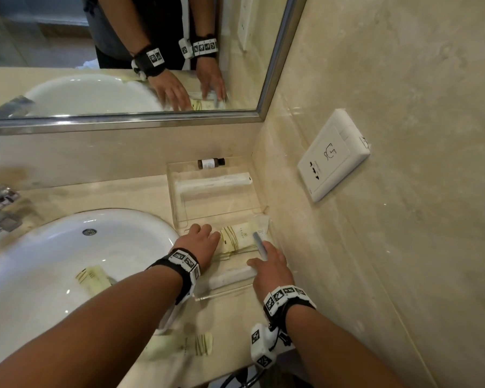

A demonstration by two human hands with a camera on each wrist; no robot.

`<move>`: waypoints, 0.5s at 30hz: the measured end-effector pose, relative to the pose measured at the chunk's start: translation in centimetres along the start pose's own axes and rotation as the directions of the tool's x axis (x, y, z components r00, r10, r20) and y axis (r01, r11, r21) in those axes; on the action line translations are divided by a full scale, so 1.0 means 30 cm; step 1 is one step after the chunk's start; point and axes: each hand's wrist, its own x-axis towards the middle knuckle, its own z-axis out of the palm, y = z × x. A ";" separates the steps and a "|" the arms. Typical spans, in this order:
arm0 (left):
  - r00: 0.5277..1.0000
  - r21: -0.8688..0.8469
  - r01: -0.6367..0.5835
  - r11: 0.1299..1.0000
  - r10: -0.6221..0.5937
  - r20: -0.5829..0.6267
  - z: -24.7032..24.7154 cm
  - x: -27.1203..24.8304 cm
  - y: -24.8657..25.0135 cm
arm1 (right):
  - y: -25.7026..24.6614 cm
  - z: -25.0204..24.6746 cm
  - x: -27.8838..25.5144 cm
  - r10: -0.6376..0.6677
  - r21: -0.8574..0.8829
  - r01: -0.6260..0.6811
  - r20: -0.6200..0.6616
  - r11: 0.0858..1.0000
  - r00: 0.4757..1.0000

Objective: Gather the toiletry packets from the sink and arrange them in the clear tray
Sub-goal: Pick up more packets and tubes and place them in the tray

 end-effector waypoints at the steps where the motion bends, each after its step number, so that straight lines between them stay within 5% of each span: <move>1: 1.000 -0.001 0.001 1.000 -0.001 0.001 -0.004 -0.008 -0.007 | -0.005 -0.003 -0.004 0.007 -0.003 -0.007 -0.012 1.000 1.000; 15: 0.985 -0.130 0.166 0.978 -0.172 -0.031 -0.020 -0.255 -0.252 | -0.158 -0.074 -0.002 -0.020 -0.037 0.019 -0.019 0.999 1.000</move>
